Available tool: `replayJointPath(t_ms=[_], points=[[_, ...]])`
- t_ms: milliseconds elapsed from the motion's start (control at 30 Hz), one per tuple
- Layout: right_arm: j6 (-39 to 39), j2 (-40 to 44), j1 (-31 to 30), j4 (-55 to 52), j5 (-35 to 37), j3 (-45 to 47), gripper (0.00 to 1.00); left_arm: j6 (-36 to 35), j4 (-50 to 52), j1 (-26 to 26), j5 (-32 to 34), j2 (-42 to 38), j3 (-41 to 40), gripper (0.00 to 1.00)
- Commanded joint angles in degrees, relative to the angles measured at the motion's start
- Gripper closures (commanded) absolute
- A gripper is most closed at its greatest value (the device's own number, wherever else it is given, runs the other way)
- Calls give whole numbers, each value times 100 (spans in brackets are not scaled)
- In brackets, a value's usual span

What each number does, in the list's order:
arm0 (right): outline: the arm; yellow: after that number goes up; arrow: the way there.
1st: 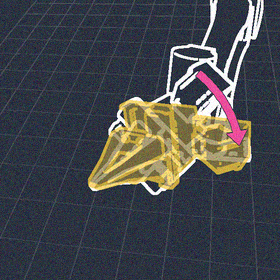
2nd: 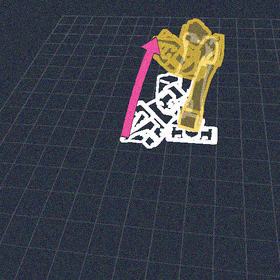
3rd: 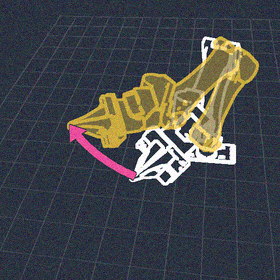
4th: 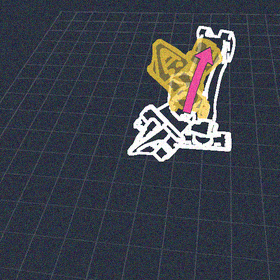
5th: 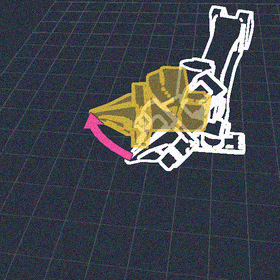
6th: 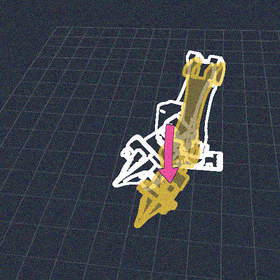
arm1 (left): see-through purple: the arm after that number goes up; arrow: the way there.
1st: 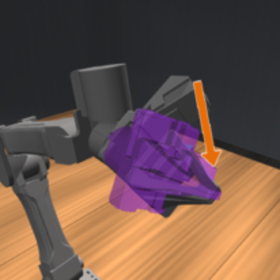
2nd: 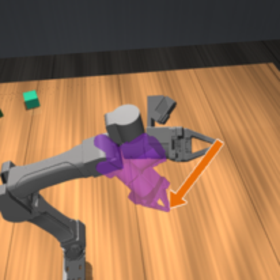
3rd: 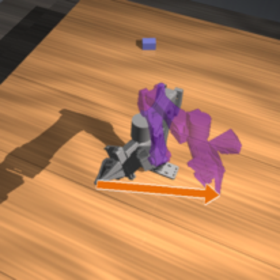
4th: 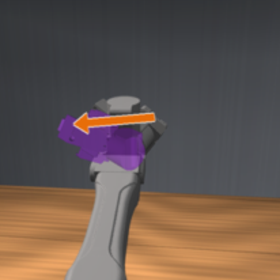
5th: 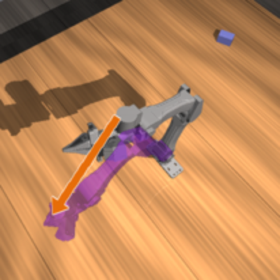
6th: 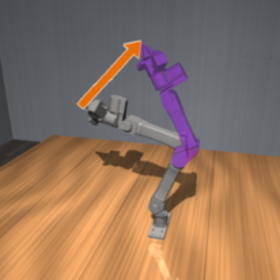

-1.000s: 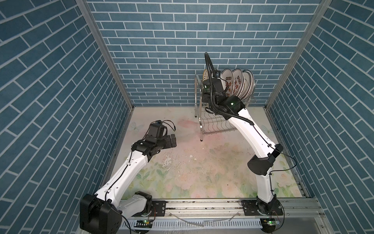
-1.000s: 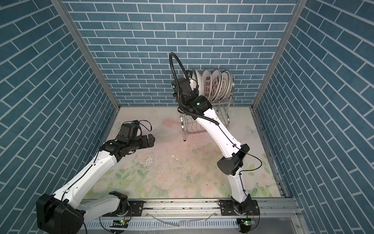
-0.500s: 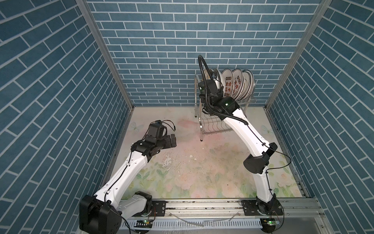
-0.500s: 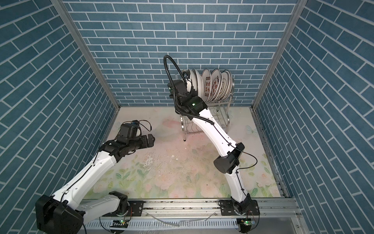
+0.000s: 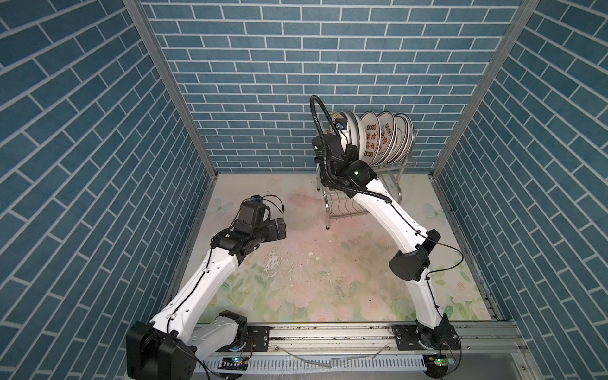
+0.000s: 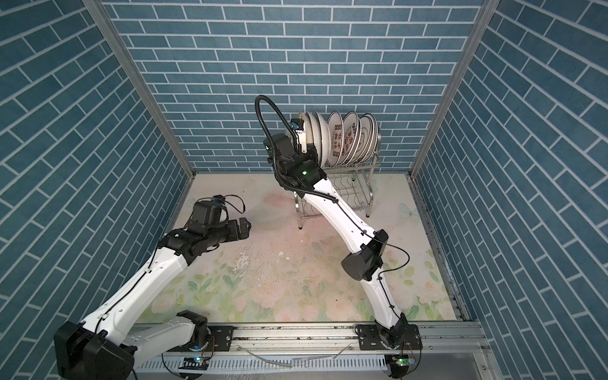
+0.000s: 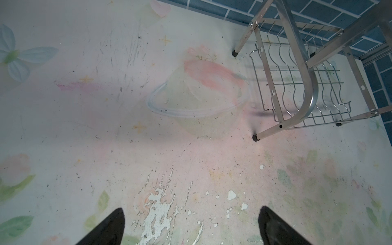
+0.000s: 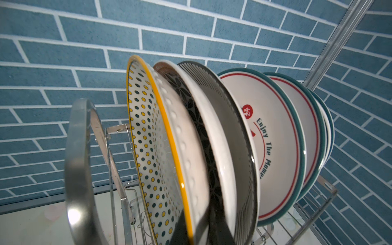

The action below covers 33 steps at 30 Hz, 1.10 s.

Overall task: Unload the plates from the dish rack
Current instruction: Pick up the plate from the dish rack.

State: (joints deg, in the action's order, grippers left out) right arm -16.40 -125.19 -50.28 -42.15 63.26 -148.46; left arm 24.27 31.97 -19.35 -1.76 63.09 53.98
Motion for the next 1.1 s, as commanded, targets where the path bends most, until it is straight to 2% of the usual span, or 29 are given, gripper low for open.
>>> replayJointPath(t_ms=[0,233,533,967,1067], points=[[-12,-287,-44,225,-528,-110,92,29,108,19,44,-114,34,1],[170,-273,-69,413,-458,-112,100,60,124,19,18,-107,59,1],[806,-313,-223,1121,57,-99,100,43,151,19,0,-99,96,1],[1174,-255,-243,1948,706,-21,100,60,134,19,-35,-103,69,1],[1532,-140,-244,2446,1046,141,100,69,112,19,-35,-121,52,1]])
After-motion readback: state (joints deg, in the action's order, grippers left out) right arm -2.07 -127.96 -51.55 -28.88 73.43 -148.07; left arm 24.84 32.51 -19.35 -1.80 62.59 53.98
